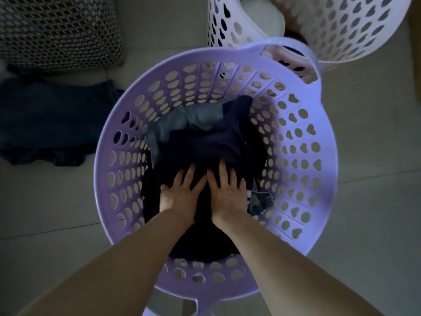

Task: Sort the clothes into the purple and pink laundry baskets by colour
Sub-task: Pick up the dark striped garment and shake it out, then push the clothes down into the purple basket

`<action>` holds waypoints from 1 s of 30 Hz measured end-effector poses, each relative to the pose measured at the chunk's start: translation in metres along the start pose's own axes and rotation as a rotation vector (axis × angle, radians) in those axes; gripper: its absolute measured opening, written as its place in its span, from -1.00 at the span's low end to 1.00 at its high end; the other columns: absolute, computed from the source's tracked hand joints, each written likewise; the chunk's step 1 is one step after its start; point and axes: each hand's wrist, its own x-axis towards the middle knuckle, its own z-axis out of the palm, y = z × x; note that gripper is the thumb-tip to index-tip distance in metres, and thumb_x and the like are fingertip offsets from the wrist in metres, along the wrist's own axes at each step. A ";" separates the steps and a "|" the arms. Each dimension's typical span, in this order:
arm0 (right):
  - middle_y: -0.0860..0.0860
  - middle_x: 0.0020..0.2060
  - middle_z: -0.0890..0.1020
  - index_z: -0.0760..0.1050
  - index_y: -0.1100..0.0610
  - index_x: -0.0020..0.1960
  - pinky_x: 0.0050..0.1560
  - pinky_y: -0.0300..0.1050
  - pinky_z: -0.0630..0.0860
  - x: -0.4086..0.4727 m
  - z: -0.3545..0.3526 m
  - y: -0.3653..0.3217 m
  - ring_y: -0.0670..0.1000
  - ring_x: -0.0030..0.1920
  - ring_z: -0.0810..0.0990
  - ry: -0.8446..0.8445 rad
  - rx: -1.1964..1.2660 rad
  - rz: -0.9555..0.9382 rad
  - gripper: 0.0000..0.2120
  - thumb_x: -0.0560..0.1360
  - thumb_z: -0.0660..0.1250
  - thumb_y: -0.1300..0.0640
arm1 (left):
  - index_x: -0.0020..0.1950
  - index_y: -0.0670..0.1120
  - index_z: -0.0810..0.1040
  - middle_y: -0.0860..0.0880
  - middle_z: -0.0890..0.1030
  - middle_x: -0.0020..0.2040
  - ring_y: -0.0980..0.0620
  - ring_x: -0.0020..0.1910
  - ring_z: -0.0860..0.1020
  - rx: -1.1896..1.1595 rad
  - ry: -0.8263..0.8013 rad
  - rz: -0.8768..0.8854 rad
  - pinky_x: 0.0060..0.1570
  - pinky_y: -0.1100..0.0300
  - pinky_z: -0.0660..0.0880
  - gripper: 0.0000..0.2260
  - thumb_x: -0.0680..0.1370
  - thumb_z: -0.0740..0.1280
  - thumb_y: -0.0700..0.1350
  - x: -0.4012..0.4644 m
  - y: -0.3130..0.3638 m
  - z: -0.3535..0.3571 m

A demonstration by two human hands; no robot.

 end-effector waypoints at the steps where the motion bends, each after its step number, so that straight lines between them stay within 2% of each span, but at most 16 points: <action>1: 0.11 0.48 -0.41 -0.33 -0.01 0.53 0.50 0.18 -0.07 -0.006 -0.006 0.000 0.19 0.52 -0.22 -0.011 -0.001 0.000 -0.07 0.49 0.32 0.02 | 0.52 0.13 -0.33 -0.02 -0.35 0.53 -0.08 0.54 -0.16 -0.003 -0.003 0.006 0.38 -0.09 0.23 -0.02 0.46 0.42 0.04 -0.007 -0.004 -0.005; 5: 0.11 0.52 -0.27 -0.28 0.02 0.54 0.50 0.16 -0.06 -0.029 -0.030 -0.002 0.18 0.53 -0.19 -0.026 0.007 -0.001 -0.07 0.48 0.35 0.00 | 0.55 0.09 -0.25 -0.04 -0.16 0.57 -0.08 0.54 -0.03 -0.065 0.005 -0.022 0.37 -0.05 0.25 -0.05 0.46 0.43 0.04 -0.038 -0.019 -0.025; 8: 0.13 0.53 -0.20 -0.27 0.05 0.55 0.50 0.13 -0.03 -0.048 -0.048 -0.010 0.19 0.53 -0.18 -0.014 0.015 -0.002 -0.06 0.48 0.37 -0.01 | 0.56 0.07 -0.21 -0.06 -0.10 0.57 -0.08 0.54 0.00 -0.115 0.035 -0.034 0.37 -0.03 0.27 -0.07 0.46 0.43 0.03 -0.061 -0.028 -0.039; 15: 0.13 0.53 -0.03 -0.04 0.11 0.53 0.51 0.09 -0.01 -0.097 -0.099 -0.051 0.14 0.54 -0.12 0.168 0.023 -0.169 -0.22 0.49 0.34 -0.02 | 0.53 0.00 -0.02 -0.06 0.17 0.46 -0.06 0.44 0.19 -0.207 0.162 -0.076 0.27 0.01 0.35 -0.17 0.44 0.43 0.00 -0.124 -0.056 -0.059; 22: 0.14 0.53 -0.02 0.07 0.15 0.49 0.49 0.09 -0.02 -0.134 -0.141 -0.112 0.14 0.54 -0.12 0.231 -0.095 -0.281 -0.33 0.51 0.30 0.02 | 0.49 0.02 0.09 -0.01 0.24 0.40 -0.03 0.42 0.22 -0.359 0.241 -0.167 0.26 0.03 0.34 -0.34 0.49 0.37 -0.04 -0.196 -0.110 -0.052; 26: 0.15 0.52 0.00 0.12 0.14 0.47 0.48 0.08 0.00 -0.151 -0.157 -0.159 0.14 0.53 -0.09 0.259 -0.161 -0.333 -0.41 0.53 0.26 0.06 | 0.53 0.00 0.01 -0.03 0.16 0.47 -0.04 0.46 0.16 -0.390 0.260 -0.239 0.31 0.02 0.31 -0.22 0.46 0.42 -0.03 -0.231 -0.151 -0.045; 30: 0.16 0.49 0.08 0.21 0.14 0.41 0.46 0.06 0.06 -0.166 -0.162 -0.213 0.15 0.52 -0.04 0.272 -0.203 -0.370 -0.45 0.49 0.31 0.07 | 0.53 -0.03 0.02 -0.05 0.16 0.48 -0.06 0.46 0.17 -0.442 0.308 -0.280 0.32 0.03 0.31 -0.24 0.47 0.41 -0.06 -0.263 -0.193 -0.037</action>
